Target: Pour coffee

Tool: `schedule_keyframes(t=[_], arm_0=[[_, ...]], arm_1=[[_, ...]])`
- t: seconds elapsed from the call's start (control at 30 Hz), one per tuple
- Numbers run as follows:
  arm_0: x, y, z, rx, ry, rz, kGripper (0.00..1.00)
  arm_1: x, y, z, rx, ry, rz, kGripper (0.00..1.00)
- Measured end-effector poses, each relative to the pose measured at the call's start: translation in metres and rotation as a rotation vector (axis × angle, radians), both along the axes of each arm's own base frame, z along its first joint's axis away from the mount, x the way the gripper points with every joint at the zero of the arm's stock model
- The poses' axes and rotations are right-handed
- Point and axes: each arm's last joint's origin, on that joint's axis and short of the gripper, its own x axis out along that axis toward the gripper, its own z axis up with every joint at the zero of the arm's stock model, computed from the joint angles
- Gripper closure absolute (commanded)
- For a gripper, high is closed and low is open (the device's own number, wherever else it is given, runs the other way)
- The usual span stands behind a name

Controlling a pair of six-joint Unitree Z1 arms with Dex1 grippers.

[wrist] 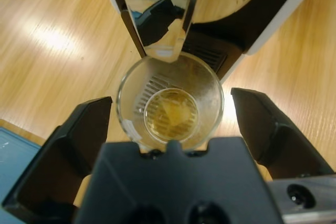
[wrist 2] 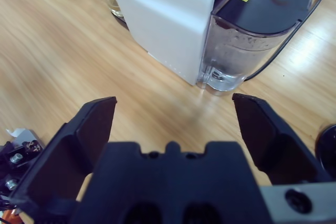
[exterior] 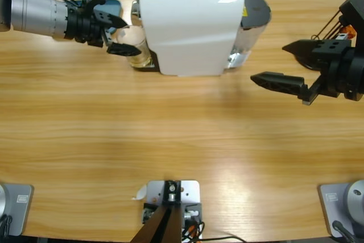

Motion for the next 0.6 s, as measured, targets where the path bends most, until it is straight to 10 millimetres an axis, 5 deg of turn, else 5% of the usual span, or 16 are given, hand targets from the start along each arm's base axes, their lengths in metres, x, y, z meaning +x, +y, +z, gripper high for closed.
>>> schedule_keyframes(t=[0.5,0.6], arm_0=[[0.003,-0.003,-0.011,0.01,0.022,-0.005,0.013],[0.002,-0.006,-0.011,0.009,0.026,-0.008,0.132]], arm_1=[[0.001,0.002,-0.002,-0.007,0.009,0.004,0.0],[0.002,0.002,-0.002,-0.008,0.01,0.004,0.0]])
